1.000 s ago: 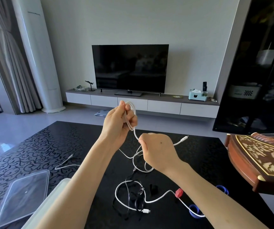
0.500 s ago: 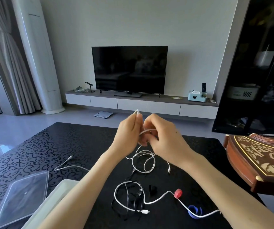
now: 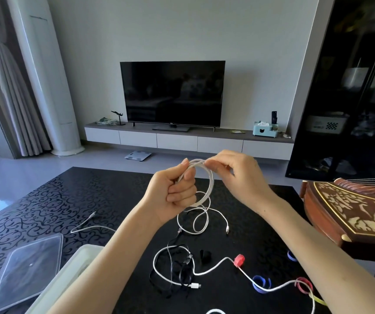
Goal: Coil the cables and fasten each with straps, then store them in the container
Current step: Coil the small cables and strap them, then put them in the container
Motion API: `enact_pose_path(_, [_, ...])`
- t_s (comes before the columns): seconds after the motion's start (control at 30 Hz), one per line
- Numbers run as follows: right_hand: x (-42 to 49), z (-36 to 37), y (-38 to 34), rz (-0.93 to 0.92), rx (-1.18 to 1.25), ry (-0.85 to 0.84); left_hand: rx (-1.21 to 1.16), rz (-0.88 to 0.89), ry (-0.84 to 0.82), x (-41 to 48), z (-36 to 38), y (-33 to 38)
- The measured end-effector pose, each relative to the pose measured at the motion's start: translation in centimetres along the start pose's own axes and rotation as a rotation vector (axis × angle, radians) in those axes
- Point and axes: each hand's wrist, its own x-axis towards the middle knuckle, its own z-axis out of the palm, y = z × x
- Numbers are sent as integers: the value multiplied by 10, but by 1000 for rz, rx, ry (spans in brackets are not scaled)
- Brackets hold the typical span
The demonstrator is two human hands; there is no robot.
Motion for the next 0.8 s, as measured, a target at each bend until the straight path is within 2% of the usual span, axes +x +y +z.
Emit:
enact_pose_path(0.07, [-9,11,-4,207,159,-35,-50,28,33,1,4,-3])
enact_pose_path(0.17, [-18,27,-15,550,663,-11,-123,89,93,4,10,-8])
enact_pose_path(0.33, [-28,36,-29,712,932,29,-162,187,194,6,9,-12])
enact_pose_path(0.53, [-33,40,-28,592,484,-67,-115,227,286,2,11,-18])
enact_pose_path(0.7, [-35,51,-24,511,329,76,-167,210,291,2,11,-28])
enact_pose_path(0.8, [-40,45,-15,432,204,48,-54,125,273,-6,6,-30])
